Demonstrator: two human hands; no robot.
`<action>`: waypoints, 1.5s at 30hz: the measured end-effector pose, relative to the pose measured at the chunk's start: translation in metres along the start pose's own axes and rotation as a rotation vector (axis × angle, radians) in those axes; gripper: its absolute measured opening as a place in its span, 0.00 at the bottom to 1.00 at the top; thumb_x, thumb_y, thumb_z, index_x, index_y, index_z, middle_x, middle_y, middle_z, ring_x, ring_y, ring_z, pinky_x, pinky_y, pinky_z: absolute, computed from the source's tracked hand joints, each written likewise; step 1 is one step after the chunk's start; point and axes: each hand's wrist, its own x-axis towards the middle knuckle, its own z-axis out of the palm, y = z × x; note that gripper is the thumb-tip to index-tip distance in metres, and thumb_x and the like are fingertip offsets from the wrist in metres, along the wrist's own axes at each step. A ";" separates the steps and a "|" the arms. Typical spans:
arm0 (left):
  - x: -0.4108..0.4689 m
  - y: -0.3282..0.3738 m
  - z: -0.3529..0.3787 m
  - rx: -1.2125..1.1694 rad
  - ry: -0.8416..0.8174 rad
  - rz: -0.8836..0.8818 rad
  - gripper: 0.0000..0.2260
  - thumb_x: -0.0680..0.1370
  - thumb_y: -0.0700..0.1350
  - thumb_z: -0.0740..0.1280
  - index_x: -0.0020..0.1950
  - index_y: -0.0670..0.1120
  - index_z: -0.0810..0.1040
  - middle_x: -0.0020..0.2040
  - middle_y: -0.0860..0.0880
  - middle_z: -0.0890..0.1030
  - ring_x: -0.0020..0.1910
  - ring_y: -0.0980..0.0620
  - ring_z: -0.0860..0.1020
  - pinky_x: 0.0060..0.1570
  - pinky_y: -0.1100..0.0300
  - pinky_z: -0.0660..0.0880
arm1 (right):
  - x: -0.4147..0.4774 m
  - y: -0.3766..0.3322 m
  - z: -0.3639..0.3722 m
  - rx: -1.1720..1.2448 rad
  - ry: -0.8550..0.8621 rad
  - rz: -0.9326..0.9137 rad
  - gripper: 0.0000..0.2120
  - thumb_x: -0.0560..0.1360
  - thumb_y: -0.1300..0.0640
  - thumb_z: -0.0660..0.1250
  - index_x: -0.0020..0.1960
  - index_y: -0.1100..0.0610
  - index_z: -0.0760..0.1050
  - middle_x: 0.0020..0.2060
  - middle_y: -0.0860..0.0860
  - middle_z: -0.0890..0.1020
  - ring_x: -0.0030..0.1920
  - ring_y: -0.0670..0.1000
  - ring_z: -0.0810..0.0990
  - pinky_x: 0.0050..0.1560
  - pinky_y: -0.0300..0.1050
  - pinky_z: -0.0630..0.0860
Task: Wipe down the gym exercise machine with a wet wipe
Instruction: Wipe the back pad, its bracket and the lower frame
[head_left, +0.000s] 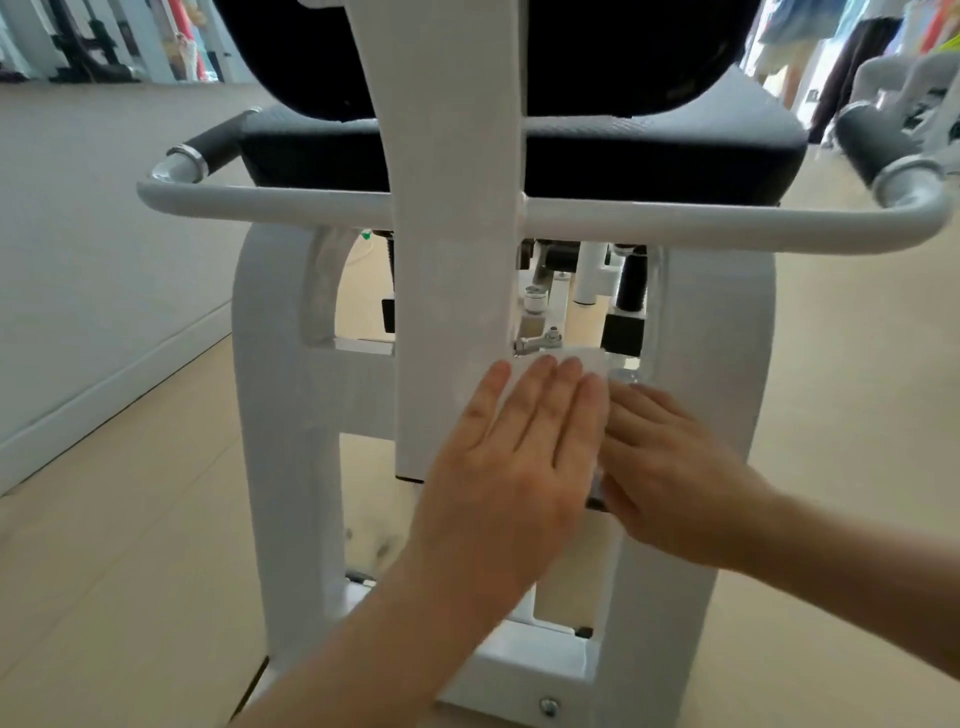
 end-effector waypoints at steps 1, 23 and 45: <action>0.010 0.002 0.013 0.079 -0.116 -0.056 0.20 0.82 0.44 0.52 0.72 0.37 0.68 0.69 0.37 0.72 0.70 0.40 0.70 0.74 0.42 0.55 | -0.006 0.010 -0.008 -0.013 0.007 -0.055 0.21 0.73 0.56 0.59 0.64 0.58 0.76 0.66 0.56 0.77 0.70 0.57 0.71 0.67 0.54 0.71; 0.021 0.083 0.084 -0.208 -0.079 -0.180 0.32 0.81 0.56 0.54 0.79 0.40 0.49 0.78 0.38 0.51 0.78 0.40 0.47 0.75 0.42 0.51 | -0.022 0.030 0.014 0.302 0.569 0.155 0.18 0.80 0.60 0.53 0.50 0.62 0.81 0.45 0.59 0.80 0.43 0.59 0.77 0.46 0.54 0.76; -0.016 0.005 0.034 0.128 -0.053 -0.242 0.21 0.83 0.42 0.55 0.76 0.39 0.62 0.76 0.38 0.59 0.76 0.40 0.57 0.74 0.45 0.57 | -0.007 -0.045 0.027 0.961 0.307 0.430 0.18 0.75 0.59 0.60 0.63 0.48 0.73 0.53 0.40 0.77 0.53 0.44 0.75 0.55 0.42 0.72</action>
